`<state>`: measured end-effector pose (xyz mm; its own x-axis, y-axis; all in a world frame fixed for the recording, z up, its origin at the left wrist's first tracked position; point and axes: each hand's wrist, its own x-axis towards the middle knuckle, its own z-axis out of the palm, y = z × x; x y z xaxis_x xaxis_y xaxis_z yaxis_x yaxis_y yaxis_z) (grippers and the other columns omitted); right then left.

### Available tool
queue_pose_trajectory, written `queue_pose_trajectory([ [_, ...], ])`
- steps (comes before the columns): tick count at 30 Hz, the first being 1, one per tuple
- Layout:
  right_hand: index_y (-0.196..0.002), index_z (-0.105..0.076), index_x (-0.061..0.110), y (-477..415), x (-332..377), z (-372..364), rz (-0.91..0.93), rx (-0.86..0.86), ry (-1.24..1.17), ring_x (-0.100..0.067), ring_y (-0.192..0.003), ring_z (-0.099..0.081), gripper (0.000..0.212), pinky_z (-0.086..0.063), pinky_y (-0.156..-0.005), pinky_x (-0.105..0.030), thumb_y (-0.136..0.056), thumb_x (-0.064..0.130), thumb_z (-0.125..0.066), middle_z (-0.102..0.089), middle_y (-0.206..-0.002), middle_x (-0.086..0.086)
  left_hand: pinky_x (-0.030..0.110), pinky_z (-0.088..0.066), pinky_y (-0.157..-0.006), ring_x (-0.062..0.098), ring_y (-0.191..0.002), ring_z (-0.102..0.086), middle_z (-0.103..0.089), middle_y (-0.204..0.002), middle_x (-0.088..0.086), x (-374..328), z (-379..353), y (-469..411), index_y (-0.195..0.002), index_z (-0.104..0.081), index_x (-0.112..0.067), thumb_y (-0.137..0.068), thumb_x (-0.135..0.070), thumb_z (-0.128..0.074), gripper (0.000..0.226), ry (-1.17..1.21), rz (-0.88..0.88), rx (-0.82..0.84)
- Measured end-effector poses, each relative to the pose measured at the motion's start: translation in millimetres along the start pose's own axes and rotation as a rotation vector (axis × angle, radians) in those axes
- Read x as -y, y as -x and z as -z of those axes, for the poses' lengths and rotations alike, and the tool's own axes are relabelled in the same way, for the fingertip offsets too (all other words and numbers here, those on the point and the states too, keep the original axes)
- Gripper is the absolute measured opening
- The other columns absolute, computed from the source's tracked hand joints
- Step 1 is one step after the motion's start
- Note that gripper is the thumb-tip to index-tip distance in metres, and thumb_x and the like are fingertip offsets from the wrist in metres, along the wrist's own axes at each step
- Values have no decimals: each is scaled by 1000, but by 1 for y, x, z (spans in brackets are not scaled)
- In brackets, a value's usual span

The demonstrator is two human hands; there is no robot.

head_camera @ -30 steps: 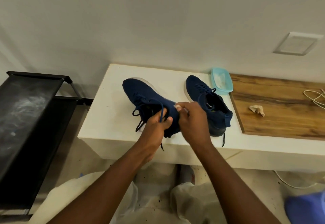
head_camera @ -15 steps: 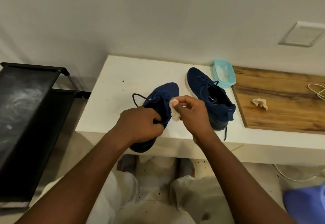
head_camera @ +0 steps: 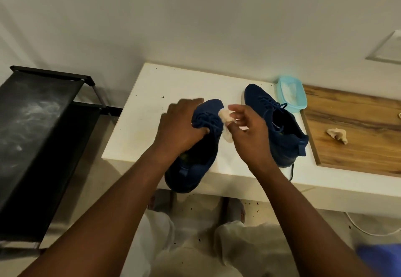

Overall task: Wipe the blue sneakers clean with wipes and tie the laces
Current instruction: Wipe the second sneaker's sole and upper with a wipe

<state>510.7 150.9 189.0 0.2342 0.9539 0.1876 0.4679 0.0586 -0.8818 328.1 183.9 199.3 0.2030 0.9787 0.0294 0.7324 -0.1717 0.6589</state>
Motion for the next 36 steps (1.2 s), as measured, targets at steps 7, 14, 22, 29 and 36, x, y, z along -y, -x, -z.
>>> queue_pose_trajectory([
  [7, -109, -75, 23, -40, -17, -16, 2, 105, 158, -4, -99, -62, 18, -52, -91, -26, -94, 19, -66, -68, -109, 8, 40, -46, -107, 26, -134, -53, -57, -147, 4, 6, -26, 3, -144, -55, -28, -91, -6, -55, 57, 119, -8, 140],
  [14, -113, -75, 17, -80, -38, -42, 52, 158, 563, -22, -93, -67, 23, -53, -76, -30, -98, 14, -58, -71, -111, -6, 42, -25, -123, 25, -154, -22, -36, -162, 3, 10, -38, -3, -150, -45, -23, -95, -11, -49, 57, -87, -40, 232],
  [22, -84, -79, 17, -97, -18, -21, -192, 516, 622, -18, -81, -69, 11, -60, -78, -40, -88, 20, -69, -75, -83, 0, 44, -6, -126, 26, -156, -6, -18, -168, 8, 12, -45, -10, -160, -21, -18, -99, -19, -46, 66, -307, -121, 335],
  [29, -107, -75, 21, -83, -30, -40, 36, 115, 824, -24, -84, -68, 22, -56, -71, -36, -95, 17, -57, -71, -102, -2, 42, -5, -126, 25, -156, -10, -25, -166, 6, 8, -42, -9, -159, -24, -16, -99, -18, -45, 64, -239, -115, 345],
  [36, -85, -81, 22, -93, -7, -28, -192, 620, 466, -13, -84, -70, 18, -60, -81, -34, -88, 9, -69, -76, -83, 7, 36, -22, -119, 25, -147, -33, -58, -138, 5, 7, -33, -7, -139, -55, -13, -92, -7, -48, 48, 5, -44, 247],
])
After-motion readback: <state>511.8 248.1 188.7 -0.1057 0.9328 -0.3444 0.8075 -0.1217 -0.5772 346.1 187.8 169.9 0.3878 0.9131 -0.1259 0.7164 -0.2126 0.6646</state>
